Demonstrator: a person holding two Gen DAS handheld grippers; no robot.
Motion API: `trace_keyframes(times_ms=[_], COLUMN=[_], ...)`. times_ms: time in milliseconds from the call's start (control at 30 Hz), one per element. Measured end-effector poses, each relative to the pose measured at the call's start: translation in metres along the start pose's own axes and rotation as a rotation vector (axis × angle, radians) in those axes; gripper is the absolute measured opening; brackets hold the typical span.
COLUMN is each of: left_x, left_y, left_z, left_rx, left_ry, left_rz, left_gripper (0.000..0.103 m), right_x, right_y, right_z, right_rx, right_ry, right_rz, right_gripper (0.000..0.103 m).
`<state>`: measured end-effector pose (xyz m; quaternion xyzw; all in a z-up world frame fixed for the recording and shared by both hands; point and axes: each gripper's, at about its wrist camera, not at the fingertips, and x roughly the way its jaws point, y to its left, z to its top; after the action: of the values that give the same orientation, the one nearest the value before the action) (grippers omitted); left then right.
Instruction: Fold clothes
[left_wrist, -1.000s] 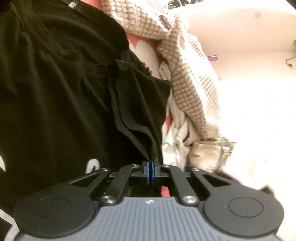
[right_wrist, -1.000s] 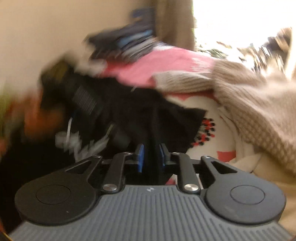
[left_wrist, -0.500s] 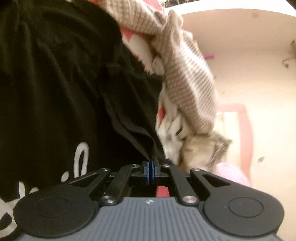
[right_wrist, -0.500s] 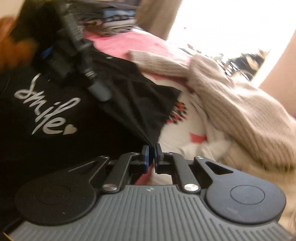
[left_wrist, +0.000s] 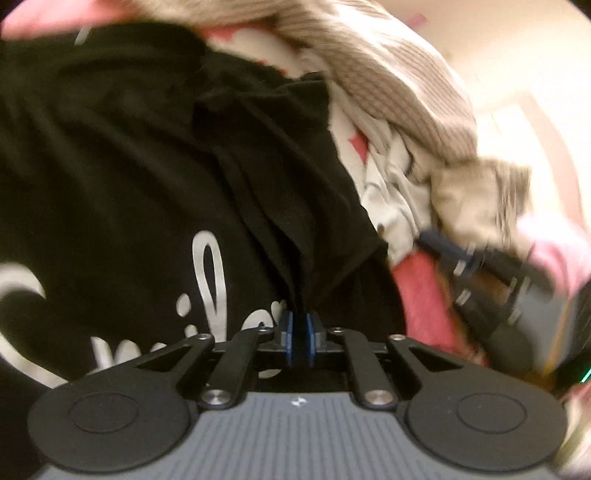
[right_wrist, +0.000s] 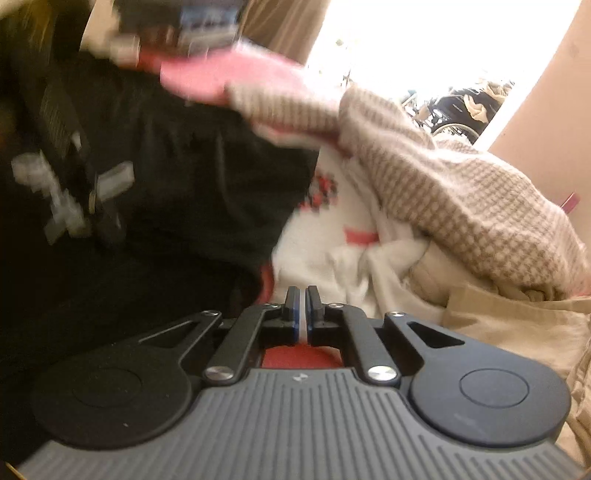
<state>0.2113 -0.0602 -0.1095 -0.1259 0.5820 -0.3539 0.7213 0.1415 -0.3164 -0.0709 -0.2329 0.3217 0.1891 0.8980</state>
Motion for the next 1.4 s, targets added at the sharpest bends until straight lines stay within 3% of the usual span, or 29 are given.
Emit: trace_keyframes(times_ms=[133, 200, 367, 533, 633, 700, 833, 933, 1033, 1133, 1267, 1333, 1400], left_x=[-0.011, -0.012, -0.005, 0.02, 0.011, 0.003, -0.015, -0.014, -0.004, 0.008, 0.021, 0.025, 0.023], left_y=[-0.018, -0.021, -0.022, -0.021, -0.018, -0.015, -0.015, -0.014, -0.016, -0.018, -0.016, -0.014, -0.012], left_z=[0.006, 0.012, 0.024, 0.02, 0.017, 0.019, 0.027, 0.045, 0.06, 0.069, 0.077, 0.08, 0.081], left_rx=[0.149, 0.174, 0.201, 0.246, 0.24, 0.242, 0.279, 0.24, 0.236, 0.263, 0.27, 0.255, 0.245], left_ry=[-0.058, -0.109, -0.213, -0.16, -0.105, -0.088, -0.169, -0.231, -0.255, -0.254, -0.241, -0.231, -0.224], left_rz=[0.067, 0.086, 0.136, 0.23, 0.243, 0.264, 0.306, 0.312, 0.36, 0.433, 0.479, 0.478, 0.472], left_gripper=[0.021, 0.023, 0.025, 0.022, 0.021, 0.014, 0.02, 0.024, 0.034, 0.037, 0.028, 0.012, 0.004], right_x=[-0.003, 0.009, 0.043, 0.044, 0.044, 0.045, 0.046, 0.046, 0.046, 0.046, 0.046, 0.046, 0.046], right_y=[-0.004, 0.001, 0.005, 0.002, 0.001, -0.001, -0.005, -0.003, -0.002, -0.001, 0.0, 0.001, 0.001], right_z=[0.018, 0.019, -0.002, -0.01, -0.01, -0.012, -0.014, -0.015, -0.014, -0.013, -0.013, -0.013, -0.013], right_rx=[0.074, 0.08, 0.134, 0.174, 0.183, 0.194, 0.22, 0.209, 0.206, 0.202, 0.198, 0.198, 0.196], right_ry=[-0.078, -0.08, 0.014, 0.039, 0.044, 0.047, 0.042, 0.04, 0.042, 0.044, 0.043, 0.042, 0.042], right_rz=[0.119, 0.166, 0.234, 0.249, 0.256, 0.262, 0.275, 0.273, 0.268, 0.263, 0.257, 0.255, 0.253], right_gripper=[0.003, 0.003, 0.003, 0.003, 0.003, 0.003, 0.003, 0.003, 0.003, 0.003, 0.003, 0.003, 0.003])
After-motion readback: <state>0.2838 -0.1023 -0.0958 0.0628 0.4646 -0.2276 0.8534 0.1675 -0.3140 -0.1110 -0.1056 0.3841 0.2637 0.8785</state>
